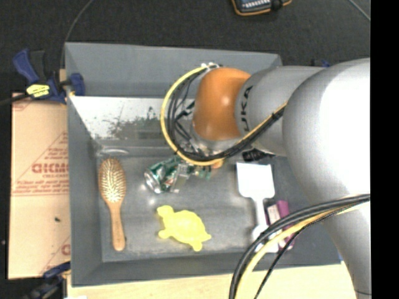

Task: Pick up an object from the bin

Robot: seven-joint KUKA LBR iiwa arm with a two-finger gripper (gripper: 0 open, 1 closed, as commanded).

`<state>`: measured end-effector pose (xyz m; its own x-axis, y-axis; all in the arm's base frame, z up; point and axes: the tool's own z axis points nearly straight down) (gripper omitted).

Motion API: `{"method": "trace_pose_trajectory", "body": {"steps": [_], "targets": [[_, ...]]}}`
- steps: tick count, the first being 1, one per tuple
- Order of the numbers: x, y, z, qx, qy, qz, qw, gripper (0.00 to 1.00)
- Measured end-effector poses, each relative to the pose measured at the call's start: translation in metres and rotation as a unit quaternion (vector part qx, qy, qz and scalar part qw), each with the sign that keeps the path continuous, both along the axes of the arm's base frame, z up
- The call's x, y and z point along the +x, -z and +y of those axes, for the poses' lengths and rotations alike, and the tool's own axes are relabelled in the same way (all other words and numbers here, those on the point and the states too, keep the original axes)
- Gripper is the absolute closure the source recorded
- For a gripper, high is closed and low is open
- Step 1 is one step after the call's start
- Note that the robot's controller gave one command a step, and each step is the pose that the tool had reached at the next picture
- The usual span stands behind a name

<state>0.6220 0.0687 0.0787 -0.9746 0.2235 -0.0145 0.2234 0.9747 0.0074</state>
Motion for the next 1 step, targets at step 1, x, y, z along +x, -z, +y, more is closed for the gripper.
{"method": "trace_pose_trajectory", "body": {"steps": [1], "targets": [[0.0000, 0.0000, 0.0000, 0.000, 0.000, 0.0000, 1.0000, 1.00]]}}
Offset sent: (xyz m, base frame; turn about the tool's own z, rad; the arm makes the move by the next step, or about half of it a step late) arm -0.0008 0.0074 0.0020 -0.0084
